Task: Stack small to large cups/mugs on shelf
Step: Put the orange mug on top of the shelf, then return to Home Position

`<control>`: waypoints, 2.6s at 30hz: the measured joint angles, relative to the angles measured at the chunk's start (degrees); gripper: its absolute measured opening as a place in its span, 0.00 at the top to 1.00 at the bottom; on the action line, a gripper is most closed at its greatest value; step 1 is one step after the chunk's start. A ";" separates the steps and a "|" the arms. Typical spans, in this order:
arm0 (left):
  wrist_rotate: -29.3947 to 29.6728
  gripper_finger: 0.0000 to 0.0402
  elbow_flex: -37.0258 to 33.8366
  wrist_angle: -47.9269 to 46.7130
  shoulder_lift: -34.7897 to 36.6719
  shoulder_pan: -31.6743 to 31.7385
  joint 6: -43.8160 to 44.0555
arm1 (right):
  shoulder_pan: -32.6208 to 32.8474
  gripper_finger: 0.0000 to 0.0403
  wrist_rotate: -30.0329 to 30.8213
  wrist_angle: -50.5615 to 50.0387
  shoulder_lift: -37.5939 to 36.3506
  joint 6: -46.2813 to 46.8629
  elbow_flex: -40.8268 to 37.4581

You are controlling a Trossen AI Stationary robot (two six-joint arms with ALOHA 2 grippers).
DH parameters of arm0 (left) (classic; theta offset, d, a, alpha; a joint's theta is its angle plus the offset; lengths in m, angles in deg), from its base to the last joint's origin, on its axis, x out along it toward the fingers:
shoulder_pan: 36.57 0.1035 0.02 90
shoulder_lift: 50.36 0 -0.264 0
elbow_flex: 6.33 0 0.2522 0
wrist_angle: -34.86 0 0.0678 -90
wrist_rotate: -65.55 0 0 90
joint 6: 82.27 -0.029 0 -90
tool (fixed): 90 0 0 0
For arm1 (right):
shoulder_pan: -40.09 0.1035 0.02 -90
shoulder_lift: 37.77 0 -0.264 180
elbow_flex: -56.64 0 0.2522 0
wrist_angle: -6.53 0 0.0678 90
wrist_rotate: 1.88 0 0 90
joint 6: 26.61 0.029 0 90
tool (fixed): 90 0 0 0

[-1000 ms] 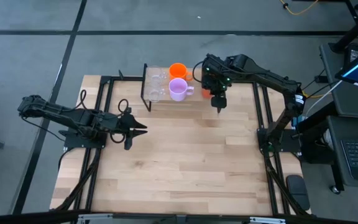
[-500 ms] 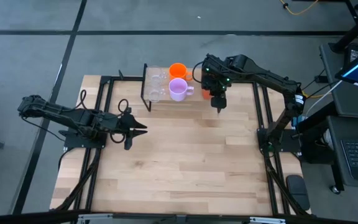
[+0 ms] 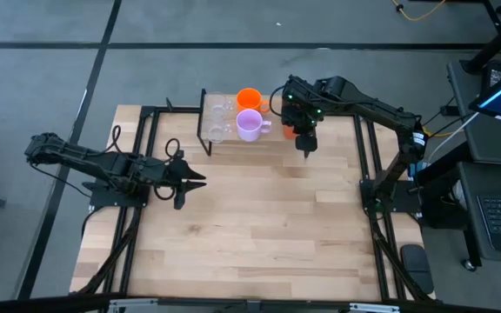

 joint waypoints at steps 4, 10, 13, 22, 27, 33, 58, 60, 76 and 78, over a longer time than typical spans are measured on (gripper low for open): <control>0.00 0.78 0.00 0.00 -0.01 0.00 0.00 | 0.00 0.87 0.02 -0.01 0.00 -0.05 0.00; 0.00 0.78 0.00 -0.06 -0.01 0.00 -0.01 | 0.00 0.87 0.38 -0.01 0.00 -0.05 0.00; 0.00 0.78 0.00 -0.24 -0.01 -0.01 -0.01 | 0.00 0.87 0.42 0.15 0.00 -0.07 0.00; 0.00 0.78 0.00 -0.22 -0.01 0.00 -0.01 | 0.00 0.77 0.59 0.23 0.00 -0.25 0.00; 0.00 0.78 0.00 -0.22 0.00 0.01 -0.01 | 0.00 0.64 0.59 0.34 0.00 -0.25 0.00; 0.00 0.78 0.01 -0.22 0.00 0.01 -0.01 | 0.00 0.55 0.59 0.37 -0.12 -0.26 0.00; 0.00 0.78 0.02 -0.24 -0.02 -0.01 -0.01 | 0.87 0.44 1.90 -2.89 -7.16 -0.01 13.79; 0.00 0.78 0.00 -0.24 0.00 -0.01 -0.03 | 1.04 0.44 1.67 -3.80 -7.78 0.14 16.63; 0.00 0.78 0.02 -0.24 -0.01 -0.01 -0.03 | 1.15 0.44 1.60 -2.20 -8.50 5.28 28.96; -0.01 0.78 0.01 -0.24 0.00 0.00 -0.02 | 1.14 0.45 1.60 -2.11 -8.50 8.35 28.96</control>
